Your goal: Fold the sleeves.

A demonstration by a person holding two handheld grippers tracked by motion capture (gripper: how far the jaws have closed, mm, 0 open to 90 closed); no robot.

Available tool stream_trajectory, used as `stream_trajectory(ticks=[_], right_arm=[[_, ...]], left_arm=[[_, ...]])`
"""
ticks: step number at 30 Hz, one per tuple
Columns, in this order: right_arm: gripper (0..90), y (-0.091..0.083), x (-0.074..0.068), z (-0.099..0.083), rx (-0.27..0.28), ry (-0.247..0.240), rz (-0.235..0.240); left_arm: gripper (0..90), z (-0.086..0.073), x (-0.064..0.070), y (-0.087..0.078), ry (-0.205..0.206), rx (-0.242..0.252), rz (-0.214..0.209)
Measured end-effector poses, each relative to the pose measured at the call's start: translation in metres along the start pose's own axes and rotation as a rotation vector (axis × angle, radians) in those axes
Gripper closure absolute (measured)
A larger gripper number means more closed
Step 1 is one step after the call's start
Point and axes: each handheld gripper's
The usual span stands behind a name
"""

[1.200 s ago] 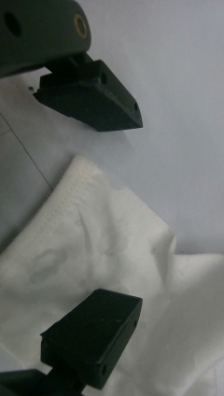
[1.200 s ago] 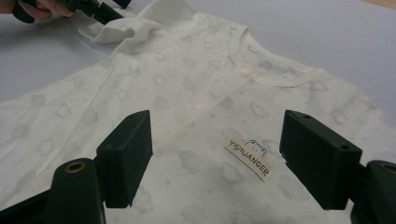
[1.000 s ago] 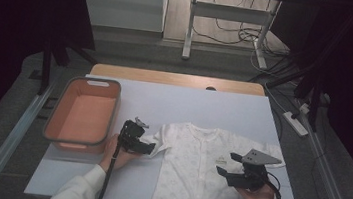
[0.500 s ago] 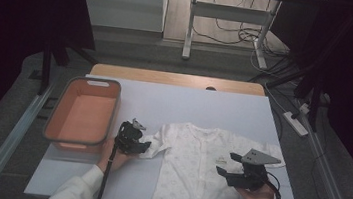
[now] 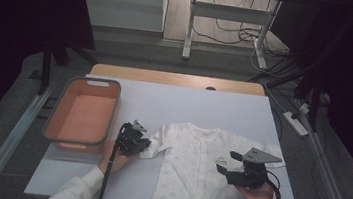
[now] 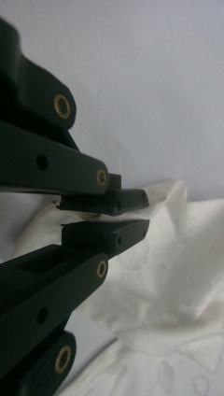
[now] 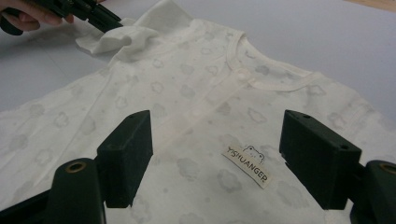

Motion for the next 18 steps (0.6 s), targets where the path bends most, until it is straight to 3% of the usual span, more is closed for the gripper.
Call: stream_trajectory(ticks=[18], right_arm=[[24.3, -0.005, 0.003, -0.003, 0.021, 0.02, -0.001]], left_arm=[[83.4, 0.011, 0.012, -0.014, 0.02, 0.103, -0.043]])
Point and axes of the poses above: each handheld gripper's, and its own axes: y roughly forward along the jaws, z roughly out of its top, x roughly to its right, and after that the axes turned 15 degrees about -z, right-handed
